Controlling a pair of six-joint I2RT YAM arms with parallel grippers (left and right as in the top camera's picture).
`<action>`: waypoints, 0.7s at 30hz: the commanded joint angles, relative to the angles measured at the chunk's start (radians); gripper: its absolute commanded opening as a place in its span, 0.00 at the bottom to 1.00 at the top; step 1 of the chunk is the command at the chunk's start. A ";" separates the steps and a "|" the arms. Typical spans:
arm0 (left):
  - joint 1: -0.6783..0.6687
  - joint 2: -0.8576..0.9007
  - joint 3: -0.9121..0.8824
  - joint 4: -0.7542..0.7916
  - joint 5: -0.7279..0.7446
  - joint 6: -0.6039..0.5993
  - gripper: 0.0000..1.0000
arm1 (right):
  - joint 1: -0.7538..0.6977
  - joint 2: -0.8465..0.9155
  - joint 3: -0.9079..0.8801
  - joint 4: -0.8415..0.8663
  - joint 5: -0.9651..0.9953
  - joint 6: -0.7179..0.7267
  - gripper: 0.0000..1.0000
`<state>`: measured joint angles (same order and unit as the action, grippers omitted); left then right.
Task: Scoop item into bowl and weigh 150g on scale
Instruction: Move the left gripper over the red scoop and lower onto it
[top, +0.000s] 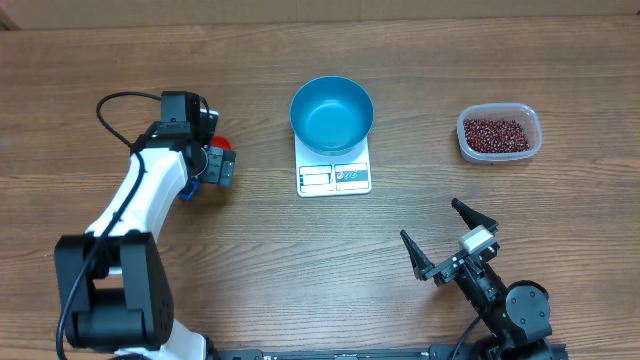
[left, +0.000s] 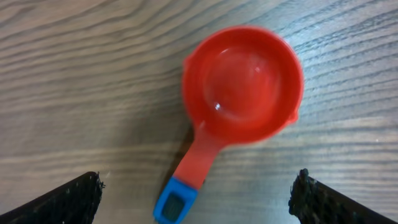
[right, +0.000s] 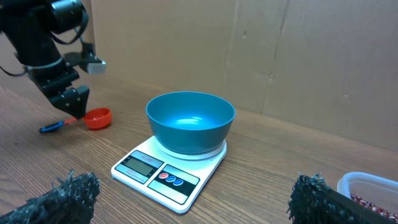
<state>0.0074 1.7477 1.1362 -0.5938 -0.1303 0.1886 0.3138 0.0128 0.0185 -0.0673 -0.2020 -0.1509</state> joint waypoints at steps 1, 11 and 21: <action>0.006 0.055 0.019 0.029 0.046 0.068 1.00 | -0.006 -0.010 -0.011 0.006 0.007 0.000 1.00; 0.007 0.138 0.019 0.121 0.059 0.104 0.96 | -0.006 -0.010 -0.011 0.006 0.007 0.000 1.00; 0.049 0.174 0.019 0.152 0.166 0.103 0.86 | -0.006 -0.010 -0.011 0.006 0.007 0.000 1.00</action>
<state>0.0319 1.9007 1.1362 -0.4446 -0.0257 0.2726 0.3138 0.0128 0.0185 -0.0673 -0.2020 -0.1505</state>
